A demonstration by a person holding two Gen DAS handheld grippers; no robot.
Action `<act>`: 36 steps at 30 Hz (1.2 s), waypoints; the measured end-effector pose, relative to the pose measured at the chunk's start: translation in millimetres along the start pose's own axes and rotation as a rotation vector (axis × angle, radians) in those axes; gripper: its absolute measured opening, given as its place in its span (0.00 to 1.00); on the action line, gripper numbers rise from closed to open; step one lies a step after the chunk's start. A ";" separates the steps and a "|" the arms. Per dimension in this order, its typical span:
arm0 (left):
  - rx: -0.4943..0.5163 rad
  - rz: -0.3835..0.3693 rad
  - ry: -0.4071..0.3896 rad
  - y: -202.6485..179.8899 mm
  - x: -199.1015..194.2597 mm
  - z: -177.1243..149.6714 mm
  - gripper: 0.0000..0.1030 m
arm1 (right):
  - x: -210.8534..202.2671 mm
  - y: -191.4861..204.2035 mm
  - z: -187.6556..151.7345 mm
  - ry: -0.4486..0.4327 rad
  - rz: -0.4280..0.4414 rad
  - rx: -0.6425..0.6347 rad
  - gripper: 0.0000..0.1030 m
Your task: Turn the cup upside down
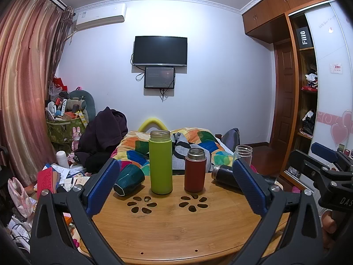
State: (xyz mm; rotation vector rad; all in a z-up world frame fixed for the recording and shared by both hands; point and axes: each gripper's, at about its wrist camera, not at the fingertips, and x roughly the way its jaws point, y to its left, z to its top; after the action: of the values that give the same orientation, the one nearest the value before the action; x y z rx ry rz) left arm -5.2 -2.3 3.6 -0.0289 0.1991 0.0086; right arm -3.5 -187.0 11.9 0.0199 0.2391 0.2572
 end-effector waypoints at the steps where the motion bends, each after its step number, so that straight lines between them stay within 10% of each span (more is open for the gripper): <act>1: 0.000 0.000 -0.001 -0.1 0.0 0.0 1.00 | 0.1 -0.7 0.3 0.000 0.000 0.001 1.00; 36: 0.003 0.006 -0.007 0.8 -2.7 2.6 1.00 | -0.4 3.2 2.1 -0.009 0.005 0.000 1.00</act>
State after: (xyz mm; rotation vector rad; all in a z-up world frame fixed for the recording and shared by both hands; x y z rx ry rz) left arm -7.3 -1.4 6.7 -0.0256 0.1919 0.0143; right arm -4.2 -184.0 14.2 0.0222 0.2298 0.2621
